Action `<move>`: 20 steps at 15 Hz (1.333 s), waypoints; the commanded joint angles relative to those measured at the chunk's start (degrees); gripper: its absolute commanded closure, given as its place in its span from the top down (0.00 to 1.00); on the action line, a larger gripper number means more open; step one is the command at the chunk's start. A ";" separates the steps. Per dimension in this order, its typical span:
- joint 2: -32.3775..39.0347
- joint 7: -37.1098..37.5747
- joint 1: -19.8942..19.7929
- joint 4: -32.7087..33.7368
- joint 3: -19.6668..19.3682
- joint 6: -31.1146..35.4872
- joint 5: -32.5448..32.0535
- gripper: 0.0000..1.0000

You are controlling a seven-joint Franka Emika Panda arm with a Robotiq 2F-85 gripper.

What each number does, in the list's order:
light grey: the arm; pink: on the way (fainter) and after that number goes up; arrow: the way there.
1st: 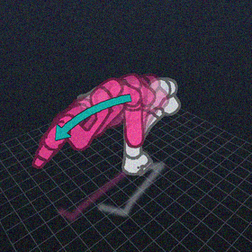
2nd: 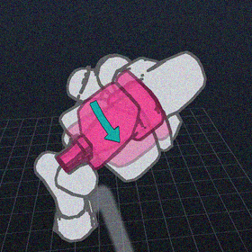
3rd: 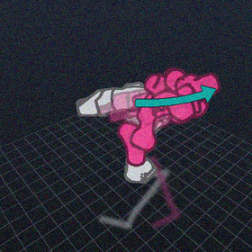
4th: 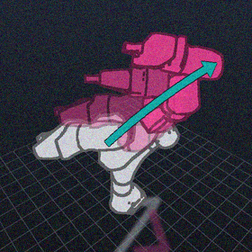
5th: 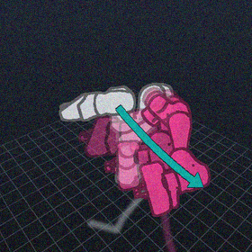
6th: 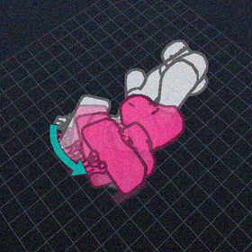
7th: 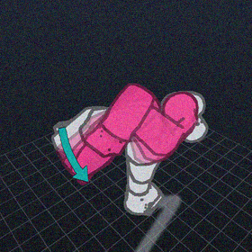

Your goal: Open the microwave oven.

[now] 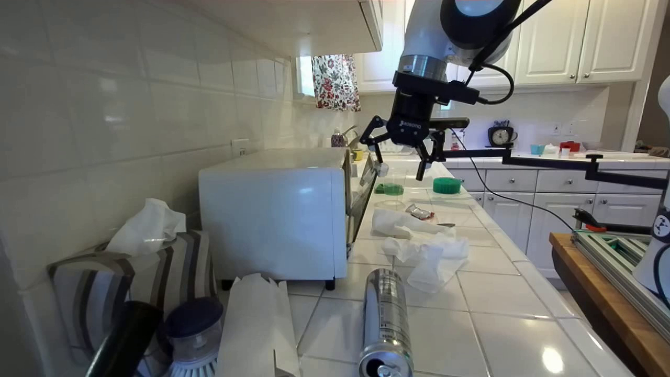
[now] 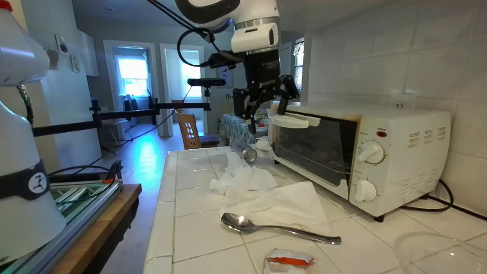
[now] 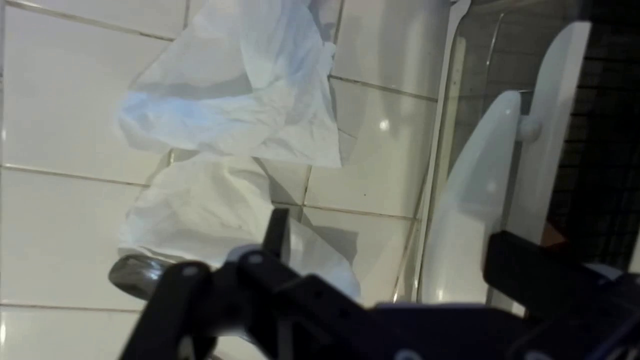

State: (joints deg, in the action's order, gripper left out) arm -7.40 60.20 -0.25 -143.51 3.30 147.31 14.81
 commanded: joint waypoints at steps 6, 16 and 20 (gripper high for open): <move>-2.37 0.08 -0.42 -5.11 -0.66 -0.61 0.08 1.00; -4.67 -0.44 -0.68 -10.44 -1.07 0.12 1.17 1.00; -4.75 -0.80 -0.87 -12.28 -1.39 0.77 1.64 1.00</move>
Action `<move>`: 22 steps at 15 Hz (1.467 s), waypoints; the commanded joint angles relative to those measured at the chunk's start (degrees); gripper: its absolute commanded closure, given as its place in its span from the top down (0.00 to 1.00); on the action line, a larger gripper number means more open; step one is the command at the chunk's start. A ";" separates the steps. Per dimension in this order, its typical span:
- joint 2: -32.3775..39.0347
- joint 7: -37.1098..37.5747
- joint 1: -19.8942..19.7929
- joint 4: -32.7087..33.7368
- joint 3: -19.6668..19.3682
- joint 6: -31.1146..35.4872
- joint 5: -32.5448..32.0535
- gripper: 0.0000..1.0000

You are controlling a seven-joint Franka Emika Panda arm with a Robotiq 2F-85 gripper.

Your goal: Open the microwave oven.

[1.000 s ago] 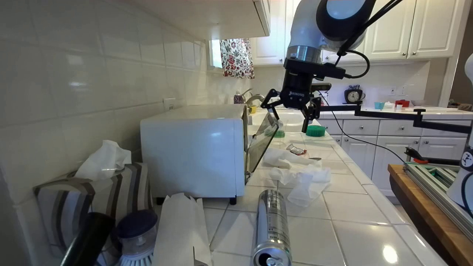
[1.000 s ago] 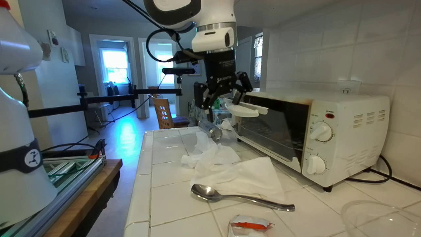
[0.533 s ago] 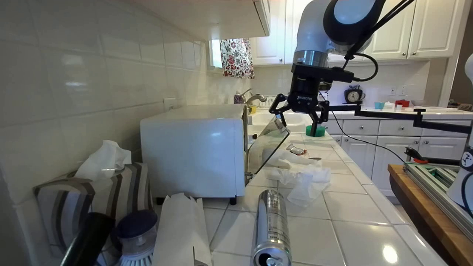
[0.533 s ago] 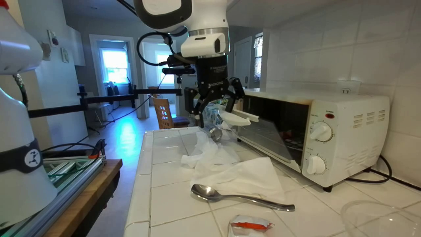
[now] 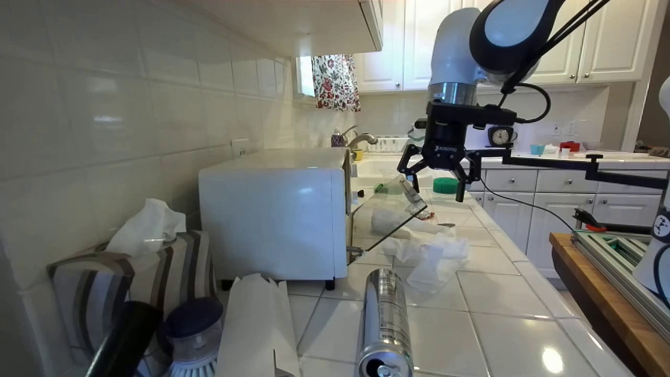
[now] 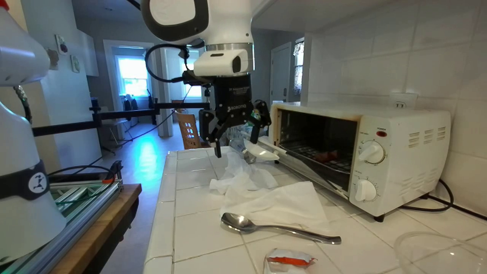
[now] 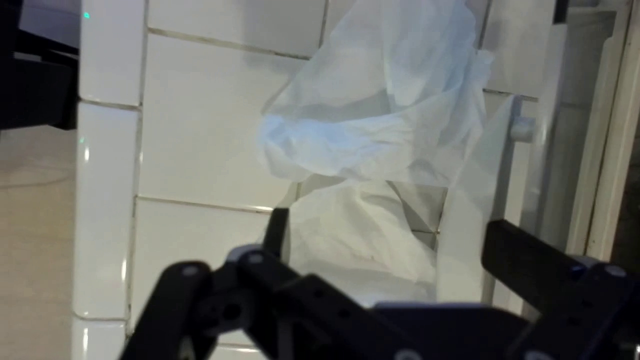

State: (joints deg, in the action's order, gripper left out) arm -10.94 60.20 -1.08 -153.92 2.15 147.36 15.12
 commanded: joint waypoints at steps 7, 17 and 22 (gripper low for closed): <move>-0.47 -1.24 -0.54 -4.22 -0.82 1.79 1.55 1.00; -2.28 -1.27 -0.50 -4.22 0.07 0.53 -1.32 1.00; -5.77 -0.58 -1.24 -4.08 2.89 -0.24 -8.76 1.00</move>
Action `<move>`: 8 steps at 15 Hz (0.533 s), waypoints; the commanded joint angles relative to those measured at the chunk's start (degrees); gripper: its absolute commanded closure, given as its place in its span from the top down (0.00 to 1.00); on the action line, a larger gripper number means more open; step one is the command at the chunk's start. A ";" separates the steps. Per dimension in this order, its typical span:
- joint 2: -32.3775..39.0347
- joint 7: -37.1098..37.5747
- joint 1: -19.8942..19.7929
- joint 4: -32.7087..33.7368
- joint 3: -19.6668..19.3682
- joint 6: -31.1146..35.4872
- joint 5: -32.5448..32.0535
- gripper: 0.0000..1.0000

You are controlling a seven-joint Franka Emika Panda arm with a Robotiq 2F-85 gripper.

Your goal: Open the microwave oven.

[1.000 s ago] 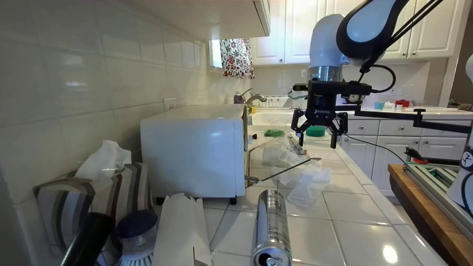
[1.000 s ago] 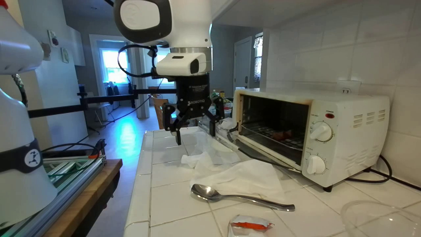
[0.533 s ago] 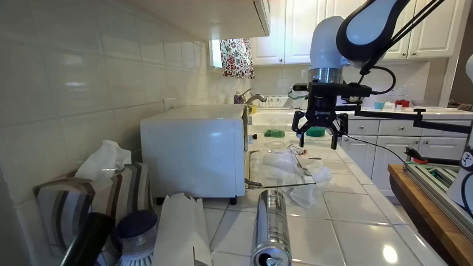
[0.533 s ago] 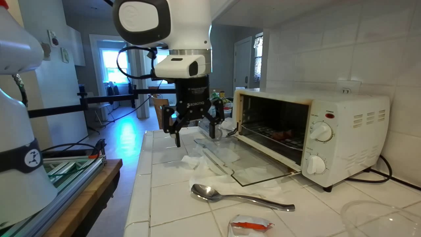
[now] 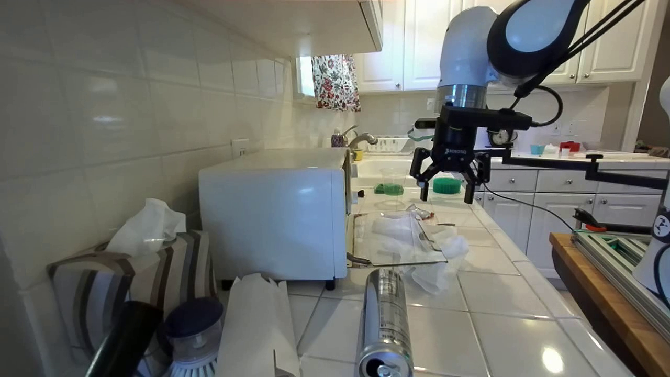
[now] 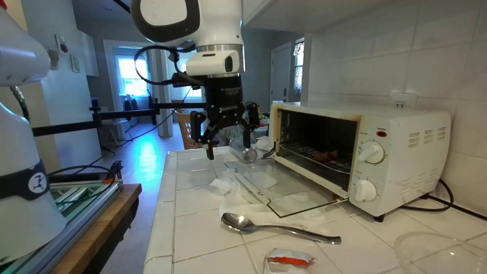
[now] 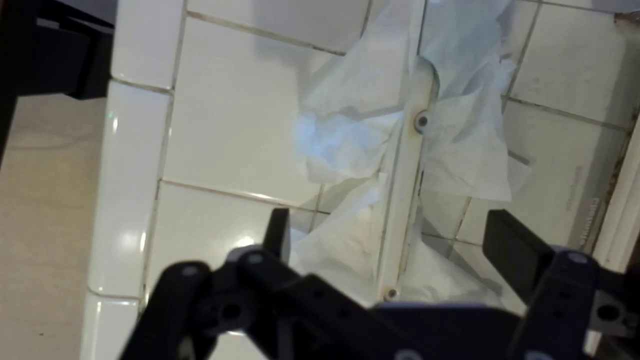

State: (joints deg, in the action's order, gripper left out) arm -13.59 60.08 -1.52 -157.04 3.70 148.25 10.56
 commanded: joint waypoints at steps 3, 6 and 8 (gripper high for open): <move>-5.88 -2.00 -0.82 -0.90 2.95 -2.79 -9.17 1.00; -8.86 -4.84 -0.17 -0.89 4.26 -5.69 -13.14 1.00; -11.20 -7.57 0.39 -0.86 4.98 -8.49 -14.74 1.00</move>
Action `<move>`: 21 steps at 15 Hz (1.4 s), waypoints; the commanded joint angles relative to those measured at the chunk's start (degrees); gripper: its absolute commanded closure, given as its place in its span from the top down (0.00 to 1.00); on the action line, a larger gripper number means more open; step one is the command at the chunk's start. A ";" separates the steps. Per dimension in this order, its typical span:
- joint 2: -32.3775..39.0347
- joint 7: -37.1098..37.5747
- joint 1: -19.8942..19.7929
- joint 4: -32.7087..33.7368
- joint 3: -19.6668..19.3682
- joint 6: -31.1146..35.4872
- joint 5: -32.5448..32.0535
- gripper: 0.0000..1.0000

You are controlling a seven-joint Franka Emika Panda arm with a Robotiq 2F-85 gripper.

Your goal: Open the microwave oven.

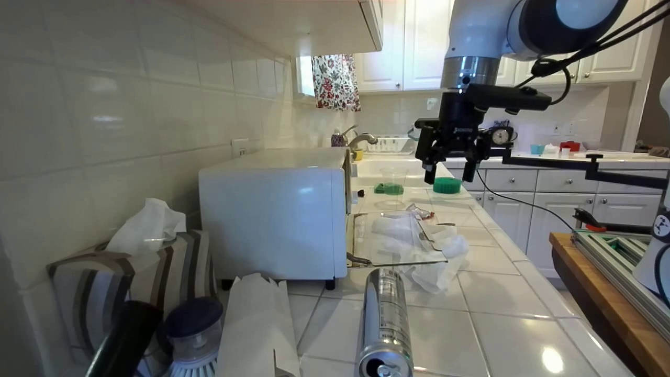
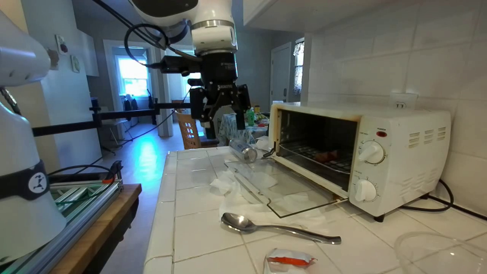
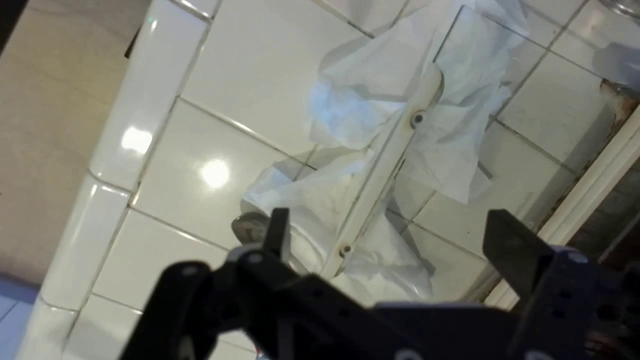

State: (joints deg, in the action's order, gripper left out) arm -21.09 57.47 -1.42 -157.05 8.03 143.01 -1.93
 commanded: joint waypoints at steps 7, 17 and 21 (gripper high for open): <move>-12.19 -16.68 2.67 -0.90 1.66 -10.17 -3.11 1.00; -16.65 -22.89 2.33 0.31 3.57 -15.71 -2.06 1.00; -16.56 -22.87 2.26 0.31 3.63 -15.71 -2.09 1.00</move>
State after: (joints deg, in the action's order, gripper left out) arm -37.49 35.35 1.95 -156.83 10.60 127.43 -4.92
